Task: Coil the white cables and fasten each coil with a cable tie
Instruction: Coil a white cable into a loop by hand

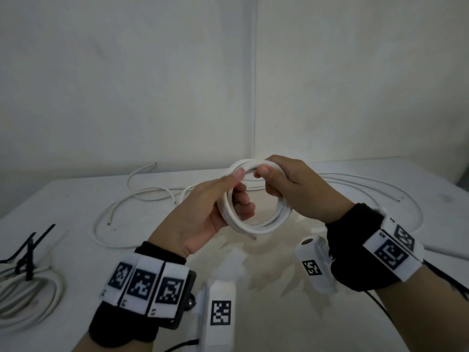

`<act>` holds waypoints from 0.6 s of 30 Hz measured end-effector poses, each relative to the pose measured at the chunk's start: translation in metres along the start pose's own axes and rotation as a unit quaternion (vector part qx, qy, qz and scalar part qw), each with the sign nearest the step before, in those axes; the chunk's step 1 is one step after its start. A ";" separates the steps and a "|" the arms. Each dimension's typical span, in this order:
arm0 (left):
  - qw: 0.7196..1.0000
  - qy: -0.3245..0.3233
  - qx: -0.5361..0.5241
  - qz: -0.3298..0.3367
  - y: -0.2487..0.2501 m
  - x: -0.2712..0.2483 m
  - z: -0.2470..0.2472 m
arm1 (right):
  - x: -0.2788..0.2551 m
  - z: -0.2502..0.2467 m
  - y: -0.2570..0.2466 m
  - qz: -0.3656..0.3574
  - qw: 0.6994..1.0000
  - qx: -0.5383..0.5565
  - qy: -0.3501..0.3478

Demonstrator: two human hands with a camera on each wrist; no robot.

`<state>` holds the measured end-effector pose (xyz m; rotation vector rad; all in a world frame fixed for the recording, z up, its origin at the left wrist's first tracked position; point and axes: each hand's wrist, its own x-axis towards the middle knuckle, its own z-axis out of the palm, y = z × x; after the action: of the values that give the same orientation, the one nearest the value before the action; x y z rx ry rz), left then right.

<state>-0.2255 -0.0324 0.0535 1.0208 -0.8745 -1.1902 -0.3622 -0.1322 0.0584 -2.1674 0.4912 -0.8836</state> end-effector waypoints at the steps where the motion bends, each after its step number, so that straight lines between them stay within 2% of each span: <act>1: 1.000 0.007 0.011 -0.008 0.001 -0.002 0.003 | -0.003 0.000 -0.002 -0.002 1.000 0.000 -0.013; 4: 0.997 0.061 0.052 0.016 -0.001 -0.006 0.017 | -0.008 -0.002 -0.007 -0.005 1.000 -0.002 -0.025; 7: 0.993 0.101 0.028 0.056 -0.006 -0.009 0.028 | -0.011 -0.004 -0.011 -0.010 1.000 0.011 0.000; 14: 0.983 0.141 -0.049 0.106 -0.018 -0.010 0.039 | -0.022 0.000 -0.012 0.005 0.997 0.054 0.052; 18: 0.984 0.118 -0.062 0.118 -0.024 -0.013 0.037 | -0.024 0.003 -0.008 0.008 0.996 0.026 0.087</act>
<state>-0.2699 -0.0275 0.0425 0.9081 -0.7041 -0.8909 -0.3756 -0.1117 0.0524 -2.0471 0.5632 -1.0707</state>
